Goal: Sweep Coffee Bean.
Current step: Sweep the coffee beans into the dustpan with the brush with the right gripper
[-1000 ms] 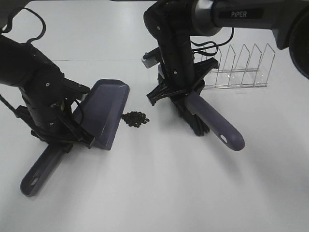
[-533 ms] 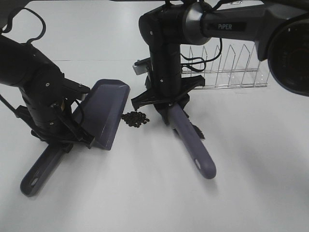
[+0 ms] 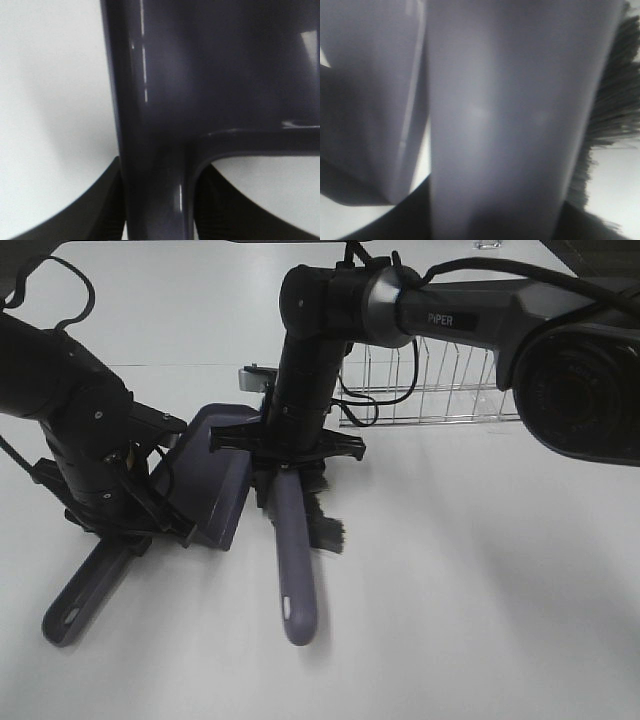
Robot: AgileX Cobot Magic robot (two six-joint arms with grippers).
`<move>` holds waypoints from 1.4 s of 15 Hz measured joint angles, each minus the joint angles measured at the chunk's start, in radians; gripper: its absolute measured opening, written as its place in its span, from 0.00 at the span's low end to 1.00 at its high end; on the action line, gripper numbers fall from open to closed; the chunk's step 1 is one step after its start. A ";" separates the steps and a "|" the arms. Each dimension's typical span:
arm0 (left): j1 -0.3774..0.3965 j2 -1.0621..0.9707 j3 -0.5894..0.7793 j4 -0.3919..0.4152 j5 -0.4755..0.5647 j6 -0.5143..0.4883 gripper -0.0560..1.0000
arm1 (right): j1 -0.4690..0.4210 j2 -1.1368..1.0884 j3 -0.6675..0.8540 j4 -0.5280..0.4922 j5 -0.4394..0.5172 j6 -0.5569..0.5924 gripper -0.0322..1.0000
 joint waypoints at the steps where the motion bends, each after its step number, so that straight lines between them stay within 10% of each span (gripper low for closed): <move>1: 0.000 0.000 0.000 -0.003 0.000 0.000 0.38 | 0.000 0.000 0.000 0.069 -0.055 0.001 0.31; 4: 0.003 0.000 0.000 -0.016 0.000 -0.012 0.38 | -0.011 0.011 0.000 0.263 -0.186 -0.036 0.31; 10: 0.003 0.006 -0.001 -0.020 0.001 -0.006 0.38 | -0.045 0.011 0.000 0.394 -0.138 -0.135 0.31; 21: 0.002 0.007 -0.003 -0.047 -0.026 0.001 0.38 | -0.126 -0.077 -0.035 0.204 -0.030 -0.169 0.31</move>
